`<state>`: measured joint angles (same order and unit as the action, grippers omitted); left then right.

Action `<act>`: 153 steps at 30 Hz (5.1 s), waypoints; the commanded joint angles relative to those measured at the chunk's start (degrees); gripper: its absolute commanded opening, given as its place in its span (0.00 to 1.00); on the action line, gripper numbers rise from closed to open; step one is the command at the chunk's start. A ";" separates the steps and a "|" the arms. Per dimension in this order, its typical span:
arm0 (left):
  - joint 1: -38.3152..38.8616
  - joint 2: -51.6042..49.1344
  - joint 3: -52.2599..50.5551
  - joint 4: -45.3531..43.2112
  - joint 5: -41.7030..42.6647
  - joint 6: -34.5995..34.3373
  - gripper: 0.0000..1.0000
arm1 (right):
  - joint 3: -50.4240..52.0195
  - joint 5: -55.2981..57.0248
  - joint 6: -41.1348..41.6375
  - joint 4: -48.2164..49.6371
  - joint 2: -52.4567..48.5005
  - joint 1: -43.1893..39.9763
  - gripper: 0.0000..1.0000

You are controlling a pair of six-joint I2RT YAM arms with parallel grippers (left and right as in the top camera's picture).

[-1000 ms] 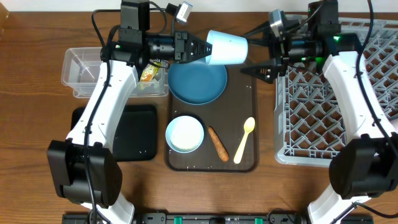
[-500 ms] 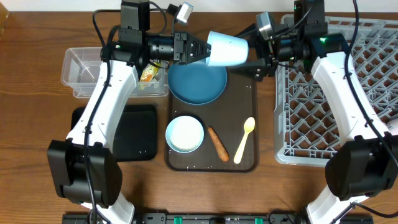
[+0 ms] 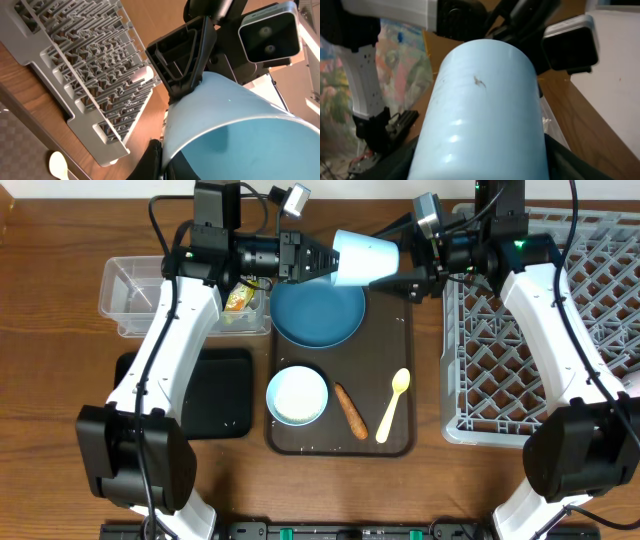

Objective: Sort waste into correct bins and load items into the dishwasher rack
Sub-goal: 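Hand the light-blue cup from the left gripper to the right gripper, then place the light-blue cup into the grey dish rack with the right gripper, then reach the right gripper to the blue plate and grasp its rim, then lift the blue plate and stand it in the dish rack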

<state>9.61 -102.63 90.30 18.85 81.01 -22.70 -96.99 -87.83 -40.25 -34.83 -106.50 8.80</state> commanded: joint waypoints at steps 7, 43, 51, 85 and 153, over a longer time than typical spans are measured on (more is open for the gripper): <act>0.11 -0.28 -0.20 -0.31 0.72 -0.33 0.10 | 0.11 -1.07 0.83 -0.11 -0.55 0.66 0.53; -1.62 11.65 -0.17 36.37 -71.87 12.17 0.62 | -6.93 89.50 44.59 -36.96 6.99 -28.33 0.33; -1.62 11.65 -0.20 36.41 -71.87 12.17 0.62 | -5.88 90.82 45.40 -38.29 5.46 -36.63 0.34; -1.60 11.65 -0.20 36.85 -71.84 12.17 0.63 | -5.16 87.21 45.77 -41.46 -8.79 -40.70 0.99; -1.62 11.65 -0.20 43.71 -78.71 12.17 0.68 | -6.51 98.05 50.90 -8.22 -12.98 9.84 0.01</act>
<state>8.19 -90.76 90.19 62.43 2.98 -11.51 -103.00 4.95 15.20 -43.07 -126.78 21.67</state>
